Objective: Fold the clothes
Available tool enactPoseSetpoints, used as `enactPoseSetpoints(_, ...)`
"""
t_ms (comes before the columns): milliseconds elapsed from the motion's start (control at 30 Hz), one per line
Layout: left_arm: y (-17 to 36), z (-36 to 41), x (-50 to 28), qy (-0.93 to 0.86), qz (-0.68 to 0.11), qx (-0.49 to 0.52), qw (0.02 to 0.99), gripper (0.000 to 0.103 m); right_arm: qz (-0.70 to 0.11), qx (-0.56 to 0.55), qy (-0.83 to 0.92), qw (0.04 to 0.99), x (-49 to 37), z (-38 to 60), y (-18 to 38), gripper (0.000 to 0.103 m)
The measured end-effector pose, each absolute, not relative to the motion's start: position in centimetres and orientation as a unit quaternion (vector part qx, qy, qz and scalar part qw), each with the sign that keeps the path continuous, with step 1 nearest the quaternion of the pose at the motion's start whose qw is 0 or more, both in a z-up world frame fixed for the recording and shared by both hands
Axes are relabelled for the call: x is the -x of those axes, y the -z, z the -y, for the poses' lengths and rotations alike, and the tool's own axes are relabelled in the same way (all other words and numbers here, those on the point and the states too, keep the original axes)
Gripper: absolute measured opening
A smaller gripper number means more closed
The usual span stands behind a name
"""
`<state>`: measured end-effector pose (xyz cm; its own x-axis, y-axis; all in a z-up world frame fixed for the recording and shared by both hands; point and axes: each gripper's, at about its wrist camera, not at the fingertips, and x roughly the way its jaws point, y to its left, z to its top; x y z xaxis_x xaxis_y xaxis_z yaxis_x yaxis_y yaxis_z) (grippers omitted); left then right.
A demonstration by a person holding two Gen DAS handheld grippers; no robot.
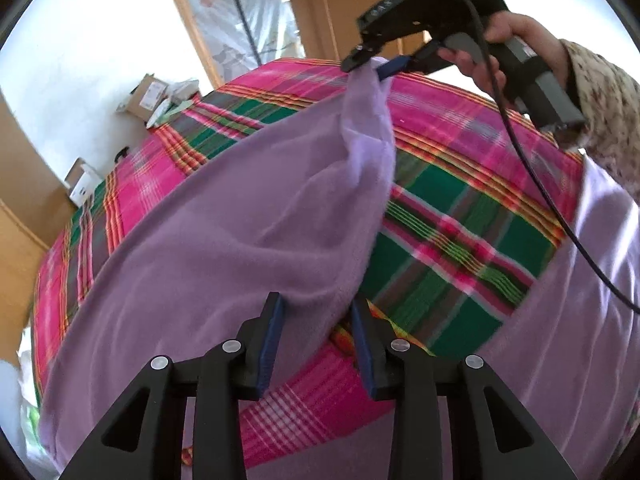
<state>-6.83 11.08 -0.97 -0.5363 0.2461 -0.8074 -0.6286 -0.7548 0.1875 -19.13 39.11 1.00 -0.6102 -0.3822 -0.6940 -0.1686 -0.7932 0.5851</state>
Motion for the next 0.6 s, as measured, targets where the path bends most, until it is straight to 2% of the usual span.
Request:
enactPoseSetpoints(67, 1.0, -11.0, 7.2, -0.845, -0.224, 0.409, 0.261, 0.031, 0.321, -0.435, 0.84, 0.055, 19.3, -39.5, -0.8, 0.027)
enactPoseSetpoints(100, 0.9, -10.8, 7.5, -0.845, -0.211, 0.415, 0.264, 0.016, 0.321, -0.435, 0.84, 0.052, 19.3, -39.6, -0.7, 0.018)
enactPoseSetpoints(133, 0.8, -10.5, 7.9, -0.845, -0.195, 0.421, 0.268, 0.01, 0.32, -0.435, 0.84, 0.049, 19.3, -39.7, -0.7, 0.013)
enactPoseSetpoints(333, -1.2, -9.2, 8.0, -0.861, -0.142, 0.405, 0.274, 0.007, 0.309, -0.416, 0.855, 0.032, 17.9, -40.3, -1.7, 0.01)
enactPoseSetpoints(600, -2.8, -9.0, 6.6, -0.867, -0.132, 0.39, 0.281, 0.007, 0.279, -0.369, 0.887, -0.001, 13.4, -40.9, -5.1, 0.01)
